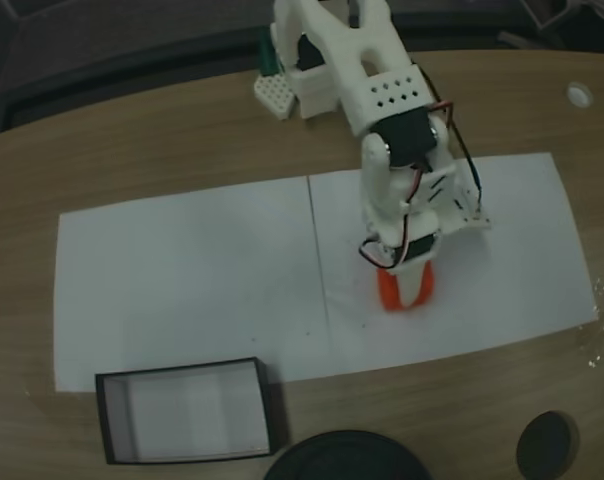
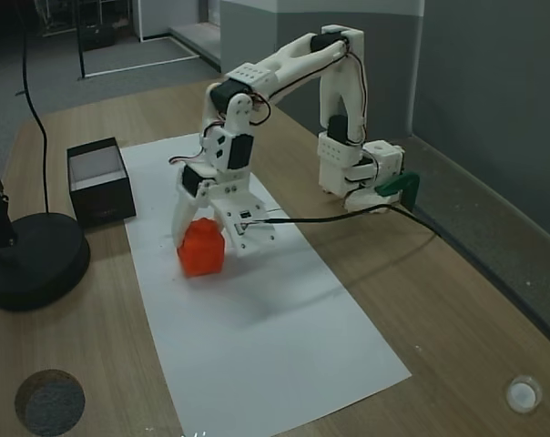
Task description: Grab a orange square and put it in the box.
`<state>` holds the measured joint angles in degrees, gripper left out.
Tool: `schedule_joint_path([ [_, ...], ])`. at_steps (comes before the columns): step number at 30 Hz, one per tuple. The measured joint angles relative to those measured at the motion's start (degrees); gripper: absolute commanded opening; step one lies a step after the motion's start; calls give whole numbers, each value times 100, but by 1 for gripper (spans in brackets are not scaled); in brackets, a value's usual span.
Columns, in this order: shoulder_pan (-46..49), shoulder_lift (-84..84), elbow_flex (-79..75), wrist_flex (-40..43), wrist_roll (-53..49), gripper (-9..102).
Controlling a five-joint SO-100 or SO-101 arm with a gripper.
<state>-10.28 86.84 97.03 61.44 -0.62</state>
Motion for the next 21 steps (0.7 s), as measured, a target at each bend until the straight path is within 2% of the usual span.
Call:
schedule_joint_path([
  [9,1951,0,-3428,1354,-1125,14],
  [15,2593,-114,-5115,1389,-1679,14],
  [21,2777,-923,-5361,1380,-1723,14],
])
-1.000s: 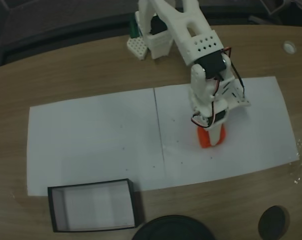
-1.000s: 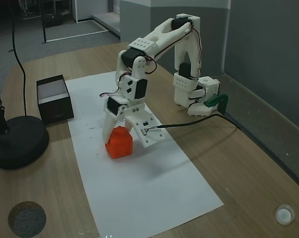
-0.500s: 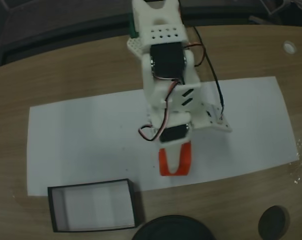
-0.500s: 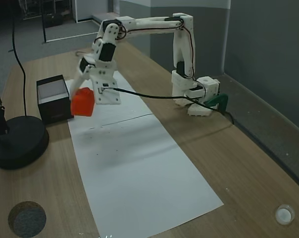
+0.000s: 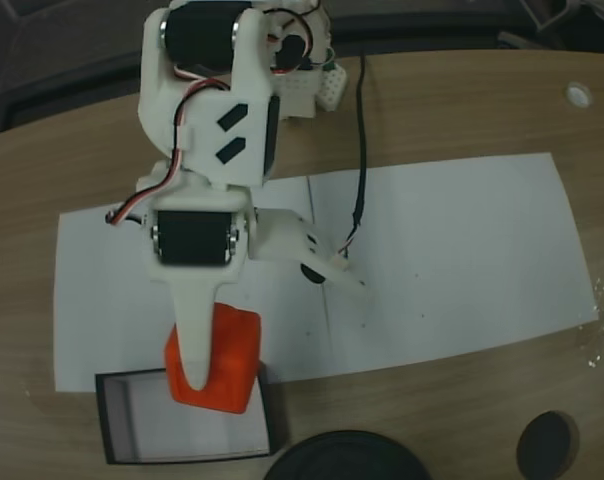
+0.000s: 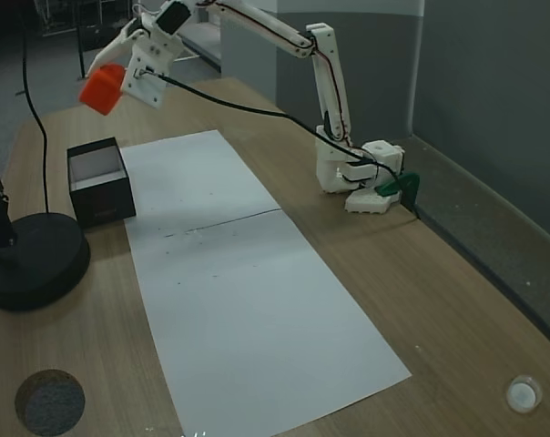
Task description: Grab a orange square and put it in the box.
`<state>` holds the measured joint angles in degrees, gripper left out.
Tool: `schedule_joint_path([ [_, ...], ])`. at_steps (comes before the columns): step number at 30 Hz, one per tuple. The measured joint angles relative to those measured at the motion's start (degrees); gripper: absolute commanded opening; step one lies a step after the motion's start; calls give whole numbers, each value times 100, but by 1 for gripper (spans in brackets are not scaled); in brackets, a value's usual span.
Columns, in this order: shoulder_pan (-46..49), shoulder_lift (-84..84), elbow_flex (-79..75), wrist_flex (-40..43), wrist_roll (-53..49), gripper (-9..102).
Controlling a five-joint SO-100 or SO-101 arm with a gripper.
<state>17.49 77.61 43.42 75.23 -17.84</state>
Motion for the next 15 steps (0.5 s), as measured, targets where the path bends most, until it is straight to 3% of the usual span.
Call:
schedule_joint_path([
  [15,404,-1573,0,-853,0,14],
])
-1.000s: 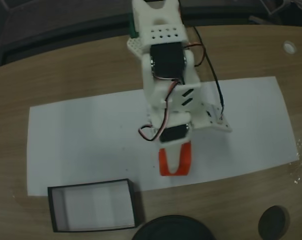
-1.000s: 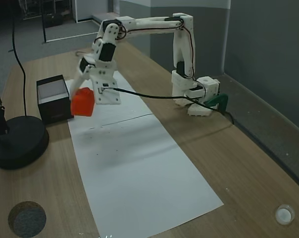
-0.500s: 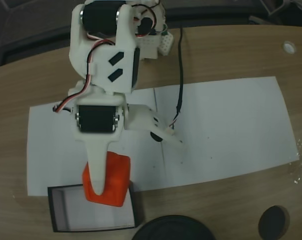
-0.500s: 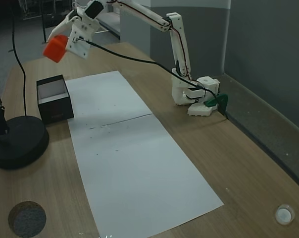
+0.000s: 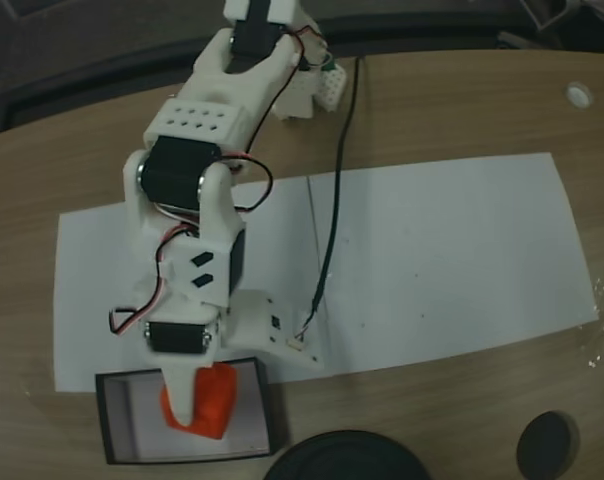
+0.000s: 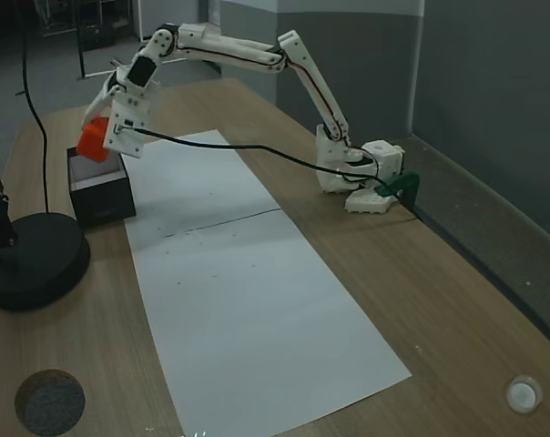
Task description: Grab a orange square and put it in the box.
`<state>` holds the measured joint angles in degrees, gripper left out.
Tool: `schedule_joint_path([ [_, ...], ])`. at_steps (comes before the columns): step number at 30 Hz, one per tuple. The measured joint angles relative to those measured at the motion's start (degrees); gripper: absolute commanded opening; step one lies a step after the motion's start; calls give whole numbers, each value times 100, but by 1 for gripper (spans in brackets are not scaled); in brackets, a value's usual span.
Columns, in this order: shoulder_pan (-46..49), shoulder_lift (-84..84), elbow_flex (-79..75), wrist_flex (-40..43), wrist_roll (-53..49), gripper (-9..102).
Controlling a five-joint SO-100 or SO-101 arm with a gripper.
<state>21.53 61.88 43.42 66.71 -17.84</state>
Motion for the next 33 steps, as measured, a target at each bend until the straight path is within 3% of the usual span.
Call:
schedule_joint_path([
  [6,0,-255,0,-35,0,16],
  [13,26,-334,0,-35,220,36],
  [18,88,-334,0,-35,272,36],
  [21,88,-334,0,-35,308,31],
  [26,141,-246,0,466,378,6],
  [33,-255,1195,-9,1846,1063,2],
])
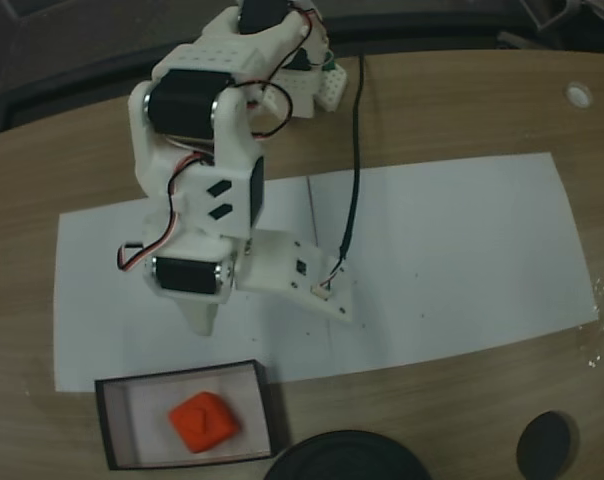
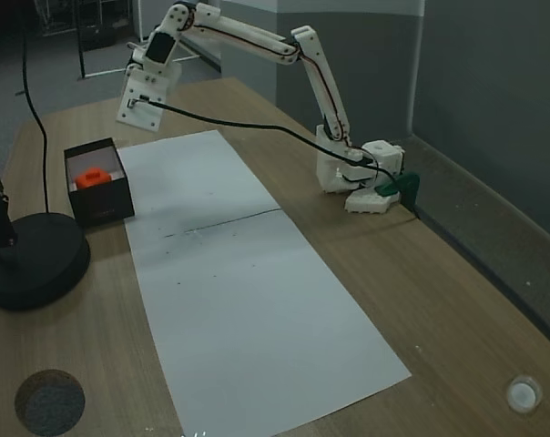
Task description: Grab a orange square and put it in the box.
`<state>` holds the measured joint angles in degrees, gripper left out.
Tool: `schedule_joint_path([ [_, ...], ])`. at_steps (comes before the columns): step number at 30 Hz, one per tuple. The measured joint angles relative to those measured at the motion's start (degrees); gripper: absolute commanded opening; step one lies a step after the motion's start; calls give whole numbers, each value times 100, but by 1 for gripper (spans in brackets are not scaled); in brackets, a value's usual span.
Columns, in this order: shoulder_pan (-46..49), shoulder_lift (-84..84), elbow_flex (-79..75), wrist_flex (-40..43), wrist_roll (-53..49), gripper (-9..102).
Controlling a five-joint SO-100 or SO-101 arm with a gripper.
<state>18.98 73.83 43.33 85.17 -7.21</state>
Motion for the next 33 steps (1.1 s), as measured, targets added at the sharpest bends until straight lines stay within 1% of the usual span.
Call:
schedule_joint_path([
  [3,-316,747,0,712,308,0],
  [6,-782,1494,0,1327,571,0],
  [9,-1107,2355,422,1380,888,0],
  [13,-1661,3683,1688,1354,1002,0],
  [18,-2004,5572,3507,835,1002,0],
  [26,-1951,8930,7005,-791,993,0],
  [30,-1978,10274,8402,-1134,993,0],
  [33,-2004,11092,9018,-1292,677,0],
])
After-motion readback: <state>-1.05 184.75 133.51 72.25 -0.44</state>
